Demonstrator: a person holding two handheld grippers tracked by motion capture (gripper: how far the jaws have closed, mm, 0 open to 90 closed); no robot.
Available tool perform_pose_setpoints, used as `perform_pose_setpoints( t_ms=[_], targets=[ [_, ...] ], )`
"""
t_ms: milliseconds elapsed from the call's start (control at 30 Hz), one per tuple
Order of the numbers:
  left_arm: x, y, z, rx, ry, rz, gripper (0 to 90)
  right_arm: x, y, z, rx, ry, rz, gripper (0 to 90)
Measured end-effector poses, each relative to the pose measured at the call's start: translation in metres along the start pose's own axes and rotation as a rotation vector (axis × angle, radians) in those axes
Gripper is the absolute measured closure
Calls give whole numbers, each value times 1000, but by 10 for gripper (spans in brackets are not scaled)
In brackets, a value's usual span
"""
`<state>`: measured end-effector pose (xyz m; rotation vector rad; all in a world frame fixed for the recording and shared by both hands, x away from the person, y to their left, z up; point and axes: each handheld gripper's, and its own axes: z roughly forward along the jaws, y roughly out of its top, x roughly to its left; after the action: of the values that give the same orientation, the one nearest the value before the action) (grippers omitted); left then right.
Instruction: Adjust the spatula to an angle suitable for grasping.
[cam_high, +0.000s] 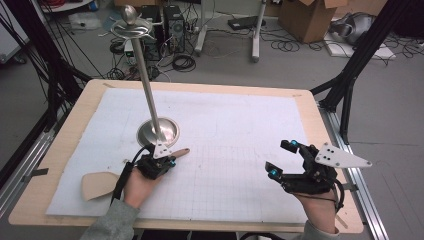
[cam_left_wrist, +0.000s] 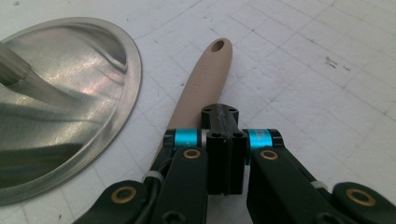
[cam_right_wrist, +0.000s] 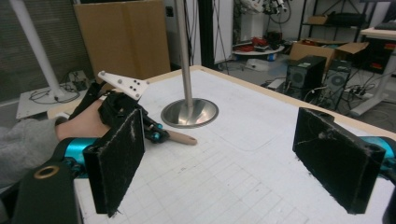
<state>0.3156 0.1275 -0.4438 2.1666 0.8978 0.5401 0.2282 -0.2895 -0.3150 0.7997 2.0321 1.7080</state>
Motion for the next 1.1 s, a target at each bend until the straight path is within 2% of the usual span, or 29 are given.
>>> perform_pose_setpoints(
  t_ms=[100, 300, 600, 767, 833, 1033, 1100],
  targets=[
    [1, 2, 2, 4, 7, 6, 896, -1, 0, 2, 2, 6, -8, 159],
    [2, 5, 8, -2, 48, -34, 896, -1, 0, 5, 6, 11, -4, 159],
    [6, 9, 13, 10, 93, -67, 895, -2, 1, 7, 5, 18, -8, 159],
    [6, 9, 13, 9, 86, -77, 895, -3, 0, 6, 1, 16, -7, 159],
    [6, 9, 11, -4, 69, -83, 895, -3, 0, 5, 2, 15, -6, 159],
    [3, 15, -11, -64, 12, -85, 896, -2, 0, 5, 3, 11, -2, 159],
    [3, 16, -20, -80, -20, -87, 895, -2, 0, 5, 3, 12, -2, 159]
  ],
)
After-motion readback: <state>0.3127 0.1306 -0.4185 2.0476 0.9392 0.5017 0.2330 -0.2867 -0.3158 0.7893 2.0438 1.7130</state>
